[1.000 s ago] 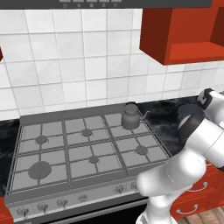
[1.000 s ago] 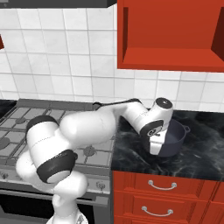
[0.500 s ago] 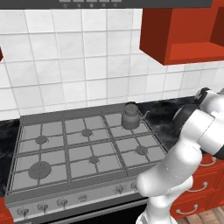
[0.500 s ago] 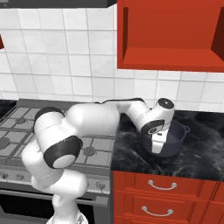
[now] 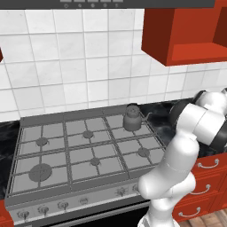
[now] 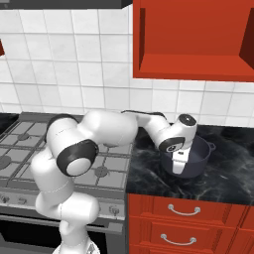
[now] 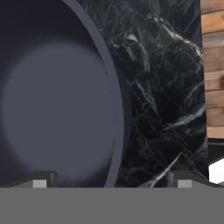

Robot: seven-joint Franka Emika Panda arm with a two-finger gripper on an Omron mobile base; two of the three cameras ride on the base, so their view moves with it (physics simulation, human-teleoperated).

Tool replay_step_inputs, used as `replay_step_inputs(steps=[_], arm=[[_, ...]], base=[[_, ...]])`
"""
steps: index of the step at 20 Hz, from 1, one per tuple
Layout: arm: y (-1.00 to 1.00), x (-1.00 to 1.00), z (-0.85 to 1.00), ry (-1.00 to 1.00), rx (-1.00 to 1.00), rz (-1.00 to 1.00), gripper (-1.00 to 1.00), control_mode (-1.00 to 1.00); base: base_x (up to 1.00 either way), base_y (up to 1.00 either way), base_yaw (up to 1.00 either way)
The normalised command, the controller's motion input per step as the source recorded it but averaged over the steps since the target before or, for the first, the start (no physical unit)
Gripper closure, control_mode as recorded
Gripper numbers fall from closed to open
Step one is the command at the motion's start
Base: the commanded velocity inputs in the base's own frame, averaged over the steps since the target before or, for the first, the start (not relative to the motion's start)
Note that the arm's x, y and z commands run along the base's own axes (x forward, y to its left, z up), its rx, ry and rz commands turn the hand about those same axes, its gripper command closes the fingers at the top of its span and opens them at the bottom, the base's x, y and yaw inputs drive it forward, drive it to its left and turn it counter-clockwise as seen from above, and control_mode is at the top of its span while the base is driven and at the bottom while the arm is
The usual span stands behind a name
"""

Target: Pick the kettle from the cabinet and place it on a stove burner. Then pick the pot from the counter and place it on another stove burner. Finally, turn both burners on.

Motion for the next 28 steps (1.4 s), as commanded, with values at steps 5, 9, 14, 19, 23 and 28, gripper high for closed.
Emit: replay_step_inputs(steps=[5, 9, 14, 19, 23, 28], arm=[[-0.05, 0.14, -0.18, 0.0, 0.0, 0.0, -1.0, -1.0], [-0.01, 0.01, -0.12, 0.0, 0.0, 0.0, -1.0, -1.0], [0.0, 0.07, -0.21, 0.0, 0.0, 0.0, 1.0, -1.0], [0.0, 0.02, -0.16, 0.0, 0.0, 0.0, 1.0, -1.0], [0.0, 0.0, 0.0, 0.0, 0.0, 0.0, 1.0, -1.0], [0.05, -0.04, 0.06, -0.05, 0.0, 0.0, 1.0, -1.0]], base=[[0.0, 0.0, 0.0], [0.0, 0.0, 0.0], [0.0, 0.0, 0.0], [0.0, 0.0, 0.0], [0.0, 0.0, 0.0], [0.0, 0.0, 0.0]])
